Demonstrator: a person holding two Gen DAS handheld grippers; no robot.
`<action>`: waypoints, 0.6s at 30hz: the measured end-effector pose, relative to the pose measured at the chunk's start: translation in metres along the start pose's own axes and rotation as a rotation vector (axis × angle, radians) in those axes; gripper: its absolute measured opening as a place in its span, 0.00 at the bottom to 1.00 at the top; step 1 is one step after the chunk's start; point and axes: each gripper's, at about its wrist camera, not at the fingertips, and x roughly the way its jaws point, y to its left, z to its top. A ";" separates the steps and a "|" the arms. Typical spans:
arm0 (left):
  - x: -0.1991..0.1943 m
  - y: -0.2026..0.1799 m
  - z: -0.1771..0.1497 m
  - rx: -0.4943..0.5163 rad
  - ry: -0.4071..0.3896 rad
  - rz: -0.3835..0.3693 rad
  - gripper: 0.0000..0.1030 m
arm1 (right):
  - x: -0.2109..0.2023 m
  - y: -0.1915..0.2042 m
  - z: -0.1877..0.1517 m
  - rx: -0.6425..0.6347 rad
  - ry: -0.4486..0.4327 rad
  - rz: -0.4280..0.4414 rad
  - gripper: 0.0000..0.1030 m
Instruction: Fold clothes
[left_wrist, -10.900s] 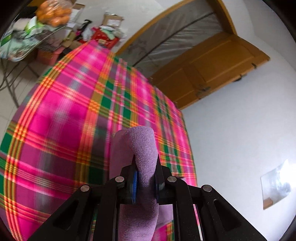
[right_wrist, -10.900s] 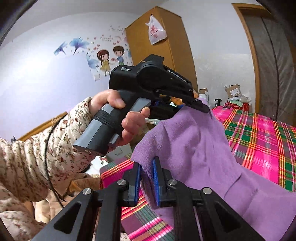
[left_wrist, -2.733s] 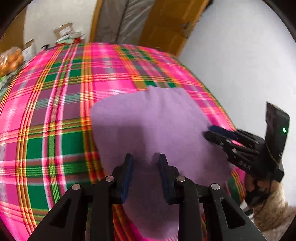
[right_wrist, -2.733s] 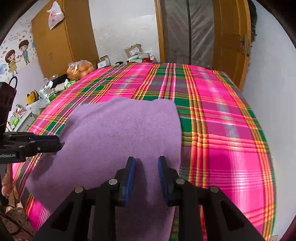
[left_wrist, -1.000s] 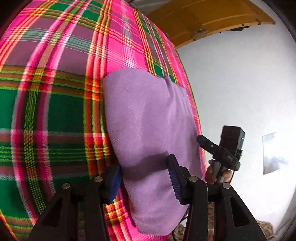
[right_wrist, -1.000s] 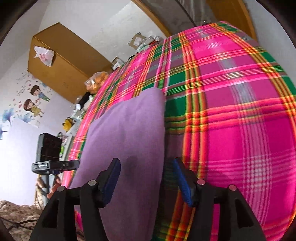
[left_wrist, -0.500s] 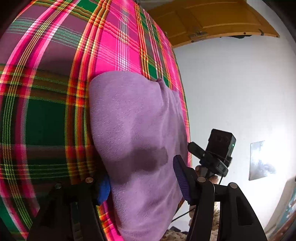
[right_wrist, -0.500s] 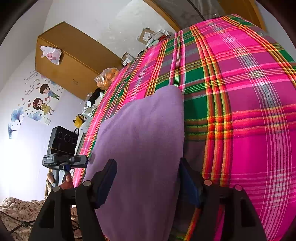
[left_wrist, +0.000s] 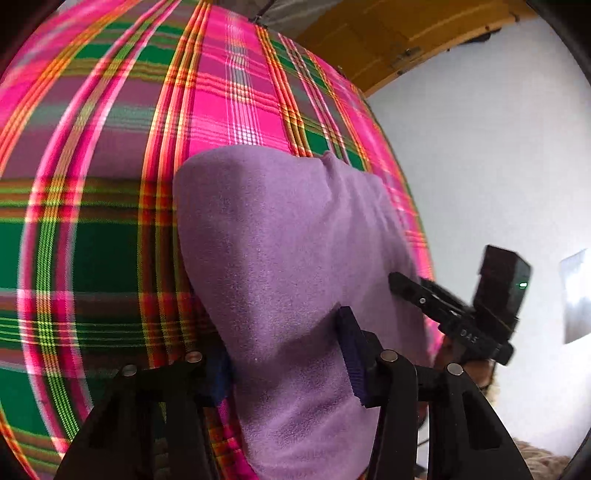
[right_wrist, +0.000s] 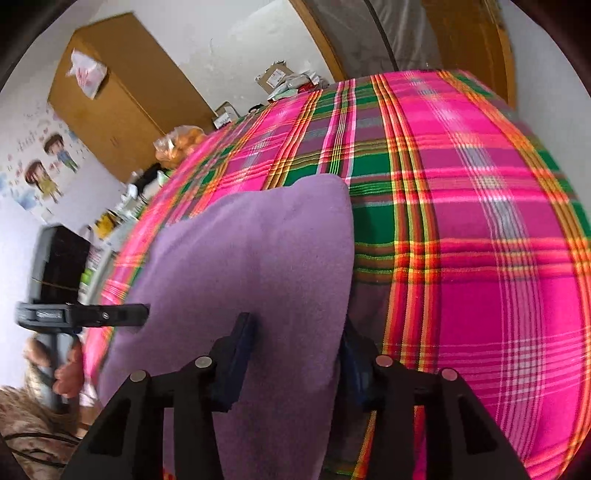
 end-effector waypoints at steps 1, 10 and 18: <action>0.001 -0.004 -0.001 0.015 -0.006 0.025 0.49 | 0.000 0.002 -0.001 -0.009 -0.003 -0.017 0.43; 0.005 -0.019 -0.007 0.105 -0.050 0.151 0.49 | -0.001 0.026 -0.008 -0.091 -0.041 -0.162 0.40; 0.018 -0.039 -0.007 0.185 -0.112 0.242 0.49 | -0.003 0.038 -0.014 -0.128 -0.082 -0.234 0.37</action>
